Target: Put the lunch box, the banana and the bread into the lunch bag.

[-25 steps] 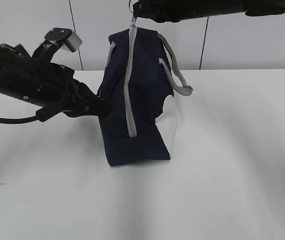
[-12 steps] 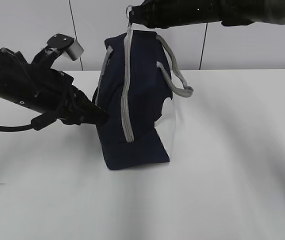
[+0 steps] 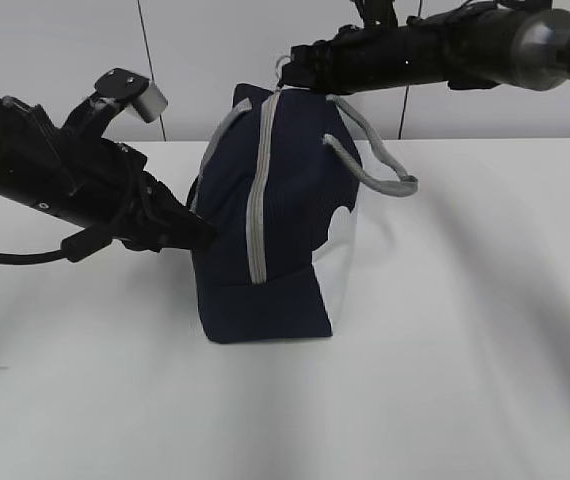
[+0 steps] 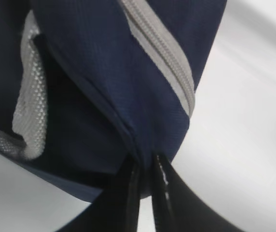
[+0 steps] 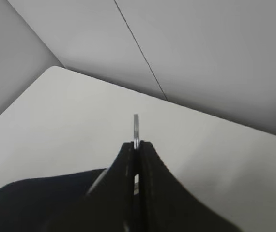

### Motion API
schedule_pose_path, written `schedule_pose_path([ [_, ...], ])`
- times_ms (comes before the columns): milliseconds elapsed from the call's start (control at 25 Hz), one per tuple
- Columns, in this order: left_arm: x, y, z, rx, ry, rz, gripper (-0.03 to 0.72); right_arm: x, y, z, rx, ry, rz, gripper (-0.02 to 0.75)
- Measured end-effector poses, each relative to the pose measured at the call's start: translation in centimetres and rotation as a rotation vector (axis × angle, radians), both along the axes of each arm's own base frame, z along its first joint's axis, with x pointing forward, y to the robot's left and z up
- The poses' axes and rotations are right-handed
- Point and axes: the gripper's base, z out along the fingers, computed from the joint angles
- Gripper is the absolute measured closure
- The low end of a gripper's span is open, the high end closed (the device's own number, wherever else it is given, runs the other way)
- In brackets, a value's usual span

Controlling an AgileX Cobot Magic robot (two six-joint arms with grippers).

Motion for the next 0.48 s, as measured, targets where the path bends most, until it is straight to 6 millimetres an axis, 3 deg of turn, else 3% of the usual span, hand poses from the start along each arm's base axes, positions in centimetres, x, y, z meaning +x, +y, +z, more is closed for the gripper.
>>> schedule_pose_path([
  [160,0.0,0.0,0.0,0.000,0.001,0.001,0.659,0.3,-0.7,-1.0,0.011,0.031,0.011,0.732],
  [360,0.0,0.0,0.0,-0.001,0.020,0.012,0.648,0.3,-0.4,0.4,0.022,-0.002,0.053,0.732],
  [480,0.2,0.1,0.3,-0.018,0.066,0.059,0.599,0.3,-0.4,1.3,0.028,-0.023,0.084,0.732],
])
